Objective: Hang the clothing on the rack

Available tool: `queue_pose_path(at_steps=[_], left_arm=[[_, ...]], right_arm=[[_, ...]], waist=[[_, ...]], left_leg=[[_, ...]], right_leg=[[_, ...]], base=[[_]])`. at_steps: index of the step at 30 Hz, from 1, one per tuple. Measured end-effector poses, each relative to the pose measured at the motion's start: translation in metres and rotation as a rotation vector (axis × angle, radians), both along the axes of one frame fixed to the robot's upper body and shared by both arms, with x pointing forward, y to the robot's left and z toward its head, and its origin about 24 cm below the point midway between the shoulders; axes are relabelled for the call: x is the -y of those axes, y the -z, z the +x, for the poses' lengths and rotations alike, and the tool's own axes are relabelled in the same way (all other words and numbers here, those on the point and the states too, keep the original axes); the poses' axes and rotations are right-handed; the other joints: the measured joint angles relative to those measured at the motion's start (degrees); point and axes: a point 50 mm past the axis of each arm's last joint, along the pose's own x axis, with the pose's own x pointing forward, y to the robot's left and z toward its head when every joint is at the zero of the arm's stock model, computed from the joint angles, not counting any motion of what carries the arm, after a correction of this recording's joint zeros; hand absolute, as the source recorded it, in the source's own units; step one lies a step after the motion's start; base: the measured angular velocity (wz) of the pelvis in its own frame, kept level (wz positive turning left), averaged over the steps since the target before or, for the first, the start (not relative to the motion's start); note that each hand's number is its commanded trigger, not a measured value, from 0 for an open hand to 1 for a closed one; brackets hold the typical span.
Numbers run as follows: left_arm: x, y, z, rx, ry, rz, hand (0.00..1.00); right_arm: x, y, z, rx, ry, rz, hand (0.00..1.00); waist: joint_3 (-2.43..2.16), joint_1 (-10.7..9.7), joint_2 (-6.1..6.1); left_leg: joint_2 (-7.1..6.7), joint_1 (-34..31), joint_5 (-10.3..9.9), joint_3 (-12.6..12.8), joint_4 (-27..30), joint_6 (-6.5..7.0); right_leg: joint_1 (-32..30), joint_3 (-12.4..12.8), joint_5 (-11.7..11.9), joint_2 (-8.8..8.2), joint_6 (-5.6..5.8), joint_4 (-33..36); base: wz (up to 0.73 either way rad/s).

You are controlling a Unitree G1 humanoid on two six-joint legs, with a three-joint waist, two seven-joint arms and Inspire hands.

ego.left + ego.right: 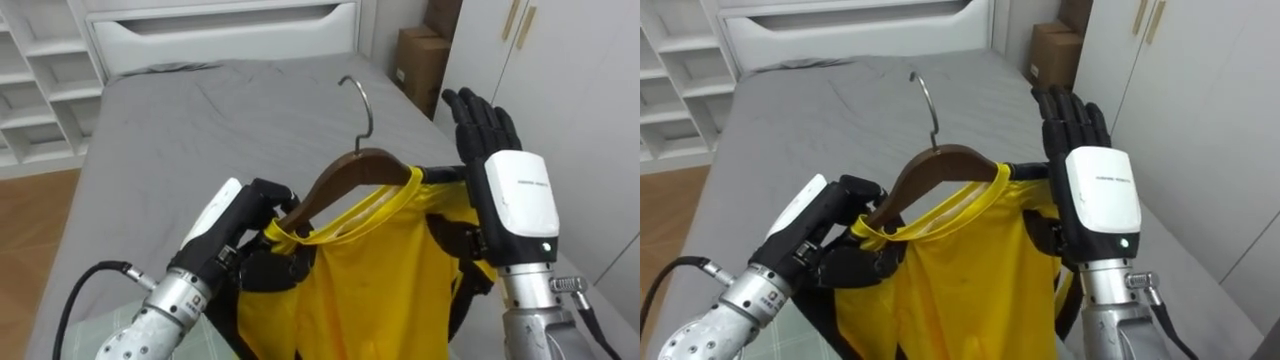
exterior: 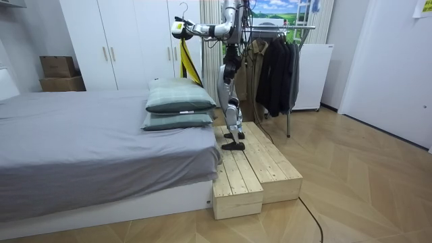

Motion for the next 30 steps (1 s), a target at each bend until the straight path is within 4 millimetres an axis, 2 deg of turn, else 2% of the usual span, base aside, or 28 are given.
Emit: queue_pose_path(at_steps=[10, 16, 23, 30], left_arm=[[0.000, -0.001, 0.001, 0.005, 0.001, 0.012, 1.00], [-0.004, -0.004, 0.002, 0.021, 0.002, 0.058, 1.00], [-0.004, -0.007, 0.002, 0.037, 0.010, 0.066, 1.00], [-0.003, -0.012, 0.000, 0.070, 0.023, 0.083, 1.00]], right_arm=[[0.001, 0.000, 0.000, -0.011, -0.002, -0.016, 0.00], [-0.003, 0.004, 0.001, -0.072, -0.036, -0.038, 0.00], [-0.010, 0.010, 0.001, -0.160, -0.100, -0.077, 0.00], [-0.007, 0.003, 0.007, -0.172, -0.114, -0.118, 0.00]], waist=[[-0.01, 0.2, -0.65], [0.33, 0.2, -1.35], [0.33, 0.3, -1.33], [0.32, 0.2, -1.28]], left_leg=[[-0.05, 0.3, 0.0, 0.3, -0.1, 0.00], [0.00, 0.1, 0.0, 0.3, -0.1, 0.00], [-0.10, -0.1, 0.0, 0.2, -0.1, 0.00], [-0.07, -0.1, 0.0, 0.2, -0.1, 0.00]], right_leg=[[0.2, 0.5, 0.0, 0.08, 0.00, -0.1], [0.1, 0.3, 0.0, 0.05, 0.00, -0.1], [0.0, 0.0, 0.0, -0.02, 0.01, -0.1], [0.1, 0.0, 0.0, -0.01, 0.01, -0.1]], base=[[-0.01], [0.00], [0.00], [0.00]])
